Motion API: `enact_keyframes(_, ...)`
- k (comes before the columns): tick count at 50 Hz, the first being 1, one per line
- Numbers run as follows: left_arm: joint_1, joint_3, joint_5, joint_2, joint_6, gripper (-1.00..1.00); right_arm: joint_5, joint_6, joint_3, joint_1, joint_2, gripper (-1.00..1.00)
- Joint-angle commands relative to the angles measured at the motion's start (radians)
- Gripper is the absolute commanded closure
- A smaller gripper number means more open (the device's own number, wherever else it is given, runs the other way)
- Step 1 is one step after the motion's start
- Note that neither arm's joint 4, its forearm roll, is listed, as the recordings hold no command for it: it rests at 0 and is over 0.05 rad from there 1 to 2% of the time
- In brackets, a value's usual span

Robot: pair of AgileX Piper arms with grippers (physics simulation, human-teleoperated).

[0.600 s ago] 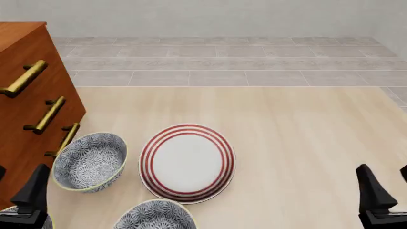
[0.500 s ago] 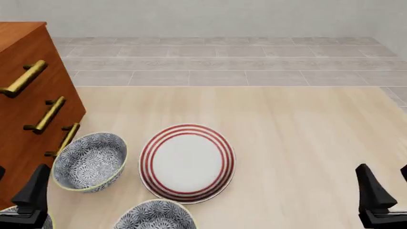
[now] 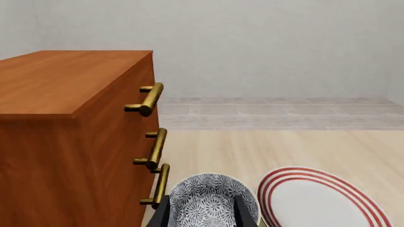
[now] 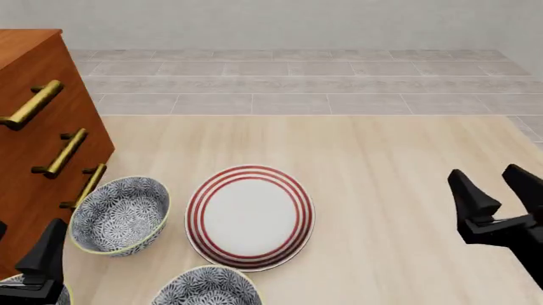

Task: Pick up the bowl and put it in the front on the plate.

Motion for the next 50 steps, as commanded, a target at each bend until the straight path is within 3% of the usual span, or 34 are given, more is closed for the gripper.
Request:
enact_keyframes(1, 0.000, 0.000, 0.000, 0.000, 0.000, -1.00, -0.048, 0.043, -0.136, 0.089, 0.227, -1.00)
enact_keyframes(10, 0.000, 0.000, 0.000, 0.000, 0.000, -1.00, -0.004, 0.030, -0.241, 0.154, 0.324, -1.00)
enact_keyframes(18, 0.000, 0.000, 0.000, 0.000, 0.000, -1.00, 0.024, 0.096, -0.325, 0.211, 0.420, -1.00)
enact_keyframes(24, 0.000, 0.000, 0.000, 0.000, 0.000, -1.00, 0.058, 0.062, -0.388, 0.262, 0.487, -1.00)
enact_keyframes(32, 0.000, 0.000, 0.000, 0.000, 0.000, -1.00, 0.092, 0.070, -0.451, 0.307, 0.563, -1.00)
enact_keyframes(35, 0.000, 0.000, 0.000, 0.000, 0.000, -1.00, 0.097, 0.030, -0.474, 0.335, 0.584, -1.00)
enact_keyframes(50, 0.000, 0.000, 0.000, 0.000, 0.000, -1.00, 0.135, 0.034, -0.605, 0.428, 0.702, -1.00)
